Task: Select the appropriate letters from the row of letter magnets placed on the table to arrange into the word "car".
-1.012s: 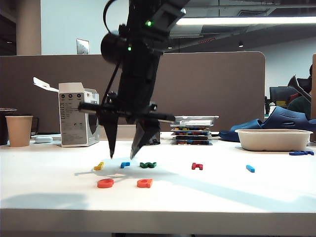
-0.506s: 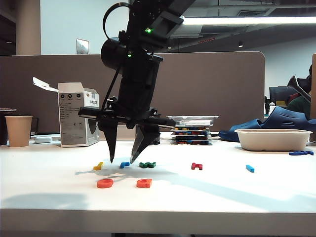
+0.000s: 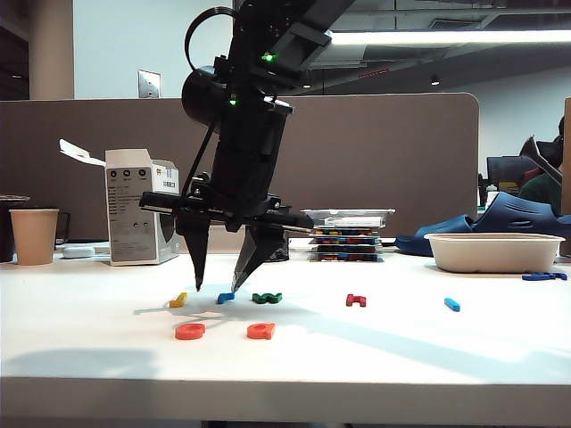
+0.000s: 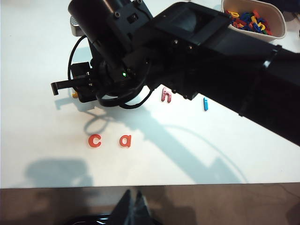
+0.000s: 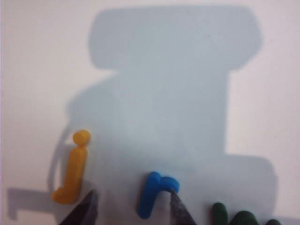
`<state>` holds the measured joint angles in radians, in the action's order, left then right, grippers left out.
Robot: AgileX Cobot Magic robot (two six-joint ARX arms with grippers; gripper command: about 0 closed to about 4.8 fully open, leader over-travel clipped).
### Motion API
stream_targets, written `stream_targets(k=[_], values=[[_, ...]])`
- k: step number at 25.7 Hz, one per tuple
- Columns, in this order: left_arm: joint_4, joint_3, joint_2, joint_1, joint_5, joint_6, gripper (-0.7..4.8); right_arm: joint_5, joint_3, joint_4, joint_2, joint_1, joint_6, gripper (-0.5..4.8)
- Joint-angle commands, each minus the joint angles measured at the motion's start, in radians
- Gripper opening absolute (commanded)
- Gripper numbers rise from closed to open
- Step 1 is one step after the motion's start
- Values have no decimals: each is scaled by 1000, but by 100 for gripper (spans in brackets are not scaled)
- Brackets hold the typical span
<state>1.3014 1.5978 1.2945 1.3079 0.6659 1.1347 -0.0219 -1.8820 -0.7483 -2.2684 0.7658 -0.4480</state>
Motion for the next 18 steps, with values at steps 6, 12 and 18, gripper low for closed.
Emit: stream_targets(k=[6, 12, 18], values=[[-2, 4, -2, 0, 8, -1, -5, 0, -2, 9, -13, 3, -27, 188], [-2, 4, -2, 0, 8, -1, -5, -1, -2, -5, -26, 6, -31, 165], [-2, 4, -2, 0, 8, -1, -5, -2, -2, -33, -26, 7, -31, 165]])
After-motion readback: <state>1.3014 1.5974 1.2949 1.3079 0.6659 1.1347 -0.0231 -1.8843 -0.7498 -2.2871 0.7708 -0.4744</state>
